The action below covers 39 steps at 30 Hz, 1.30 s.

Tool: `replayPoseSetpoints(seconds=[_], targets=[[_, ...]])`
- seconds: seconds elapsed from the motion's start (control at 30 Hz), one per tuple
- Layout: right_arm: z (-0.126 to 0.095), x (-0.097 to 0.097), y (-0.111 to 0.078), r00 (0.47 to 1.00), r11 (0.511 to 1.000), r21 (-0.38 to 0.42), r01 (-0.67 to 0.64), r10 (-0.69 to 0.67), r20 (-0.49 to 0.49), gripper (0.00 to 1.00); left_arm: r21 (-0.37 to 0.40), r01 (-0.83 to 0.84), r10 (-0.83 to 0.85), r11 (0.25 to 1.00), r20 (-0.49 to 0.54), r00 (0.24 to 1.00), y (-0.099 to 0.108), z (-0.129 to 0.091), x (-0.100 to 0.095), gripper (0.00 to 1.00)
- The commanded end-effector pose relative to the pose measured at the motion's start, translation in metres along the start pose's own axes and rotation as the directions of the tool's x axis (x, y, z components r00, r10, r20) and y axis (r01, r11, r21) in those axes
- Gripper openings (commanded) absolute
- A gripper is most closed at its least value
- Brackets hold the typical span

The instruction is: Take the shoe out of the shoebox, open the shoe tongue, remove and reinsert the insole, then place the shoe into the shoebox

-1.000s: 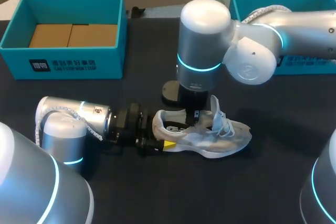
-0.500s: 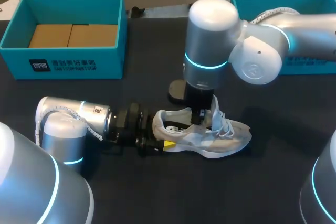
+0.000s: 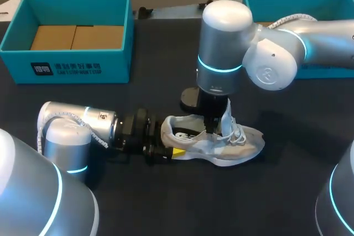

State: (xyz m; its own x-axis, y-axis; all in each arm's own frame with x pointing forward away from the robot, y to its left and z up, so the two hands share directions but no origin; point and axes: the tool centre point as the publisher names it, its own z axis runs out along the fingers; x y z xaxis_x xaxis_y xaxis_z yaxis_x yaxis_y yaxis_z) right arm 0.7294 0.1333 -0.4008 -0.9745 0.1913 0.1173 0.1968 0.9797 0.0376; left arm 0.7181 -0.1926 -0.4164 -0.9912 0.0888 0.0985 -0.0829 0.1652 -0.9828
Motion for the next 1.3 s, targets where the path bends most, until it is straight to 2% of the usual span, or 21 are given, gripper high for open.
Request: replayPoseSetpoints(seconds=[0.03, 0.3, 0.6, 0.83, 0.9, 1.0, 1.13, 1.3], targets=[[0.013, -0.005, 0.002, 1.0, 1.0, -0.01, 0.001, -0.002, -0.03, 0.41, 0.0, -0.001, 0.001, 1.0, 0.002, 1.0, 0.001, 0.0, 0.001, 0.0], [0.032, 0.011, 0.004, 0.993, 1.0, -0.006, -0.011, 0.011, -0.117, 0.43, 0.0, -0.001, 0.001, 1.0, 0.002, 1.0, 0.001, 0.0, 0.001, 0.0], [0.031, 0.035, -0.004, 0.991, 0.999, -0.002, -0.036, 0.036, -0.126, 0.41, 0.0, -0.001, 0.001, 1.0, 0.002, 1.0, 0.001, 0.0, 0.001, 0.0], [0.045, 0.03, -0.004, 0.986, 0.999, -0.005, -0.045, 0.043, -0.159, 0.42, 0.0, -0.001, 0.001, 1.0, 0.002, 1.0, 0.001, 0.0, 0.001, 0.0], [0.052, 0.028, -0.003, 0.982, 0.999, -0.005, -0.044, 0.042, -0.182, 0.38, 0.0, -0.001, 0.001, 1.0, 0.002, 1.0, 0.001, 0.0, 0.001, 0.0], [0.056, 0.029, -0.001, 0.98, 0.999, -0.002, -0.037, 0.036, -0.196, 0.0, 0.0, -0.001, 0.001, 1.0, 0.002, 1.0, 0.001, 0.0, 0.001, 0.0], [0.047, 0.032, -0.004, 0.982, 0.999, -0.007, -0.042, 0.04, -0.186, 0.0, 0.0, -0.001, 0.001, 1.0, 0.002, 1.0, 0.001, 0.0, 0.001, 0.0], [0.026, 0.038, -0.011, 0.988, 0.998, -0.05, -0.032, 0.024, -0.152, 0.0, 0.0, -0.001, 0.001, 1.0, 0.002, 1.0, 0.001, 0.0, 0.001, 0.0]])
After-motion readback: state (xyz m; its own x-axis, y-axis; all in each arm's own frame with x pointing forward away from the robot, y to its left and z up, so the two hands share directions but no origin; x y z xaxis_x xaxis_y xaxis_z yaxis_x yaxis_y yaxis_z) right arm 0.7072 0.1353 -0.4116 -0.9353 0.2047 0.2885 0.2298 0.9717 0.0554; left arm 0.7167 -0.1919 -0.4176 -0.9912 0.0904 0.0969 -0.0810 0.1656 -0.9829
